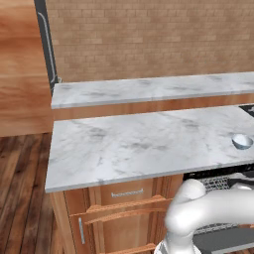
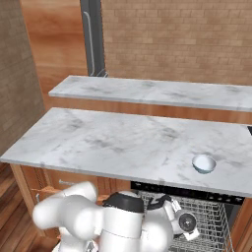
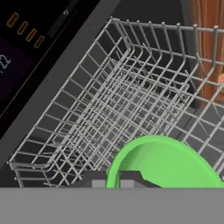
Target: Pick up the cup and bowl from the counter, place them in the dishwasher, and close the dishwasher door.
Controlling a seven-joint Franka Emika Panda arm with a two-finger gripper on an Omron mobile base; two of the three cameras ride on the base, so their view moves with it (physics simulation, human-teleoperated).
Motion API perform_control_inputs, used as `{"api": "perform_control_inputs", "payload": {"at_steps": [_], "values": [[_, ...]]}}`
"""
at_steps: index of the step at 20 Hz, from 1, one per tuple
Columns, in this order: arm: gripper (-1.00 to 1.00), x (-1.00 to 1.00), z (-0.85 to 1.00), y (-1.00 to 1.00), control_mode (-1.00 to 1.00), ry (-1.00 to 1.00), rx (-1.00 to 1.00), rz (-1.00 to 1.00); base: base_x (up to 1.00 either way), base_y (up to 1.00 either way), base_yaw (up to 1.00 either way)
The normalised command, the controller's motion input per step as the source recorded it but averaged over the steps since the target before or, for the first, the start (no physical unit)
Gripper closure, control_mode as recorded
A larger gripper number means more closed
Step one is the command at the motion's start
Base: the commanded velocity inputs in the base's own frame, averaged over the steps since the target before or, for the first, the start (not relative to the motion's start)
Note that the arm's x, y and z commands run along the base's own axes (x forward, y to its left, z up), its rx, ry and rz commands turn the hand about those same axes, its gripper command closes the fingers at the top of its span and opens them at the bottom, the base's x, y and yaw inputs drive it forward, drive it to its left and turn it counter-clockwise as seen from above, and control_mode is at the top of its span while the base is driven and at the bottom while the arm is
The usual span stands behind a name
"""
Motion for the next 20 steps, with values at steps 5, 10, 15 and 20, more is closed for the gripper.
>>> {"api": "perform_control_inputs", "payload": {"at_steps": [5, 10, 15, 20], "values": [[1.0, 0.28, -0.45, -0.27, -1.0, 0.03, 0.0, 0.0, 0.0, 0.0, 0.0], [1.0, 0.22, -0.55, -0.22, -1.0, 0.01, 0.0, 0.0, 0.0, 0.0, 0.0], [1.0, 0.06, -0.49, -0.16, -1.0, 0.0, 0.0, 0.0, 0.0, 0.0, 0.0], [-1.0, 0.0, -0.45, -0.15, -1.0, 0.0, 0.0, 0.0, 0.0, 0.0, 0.0]]}}
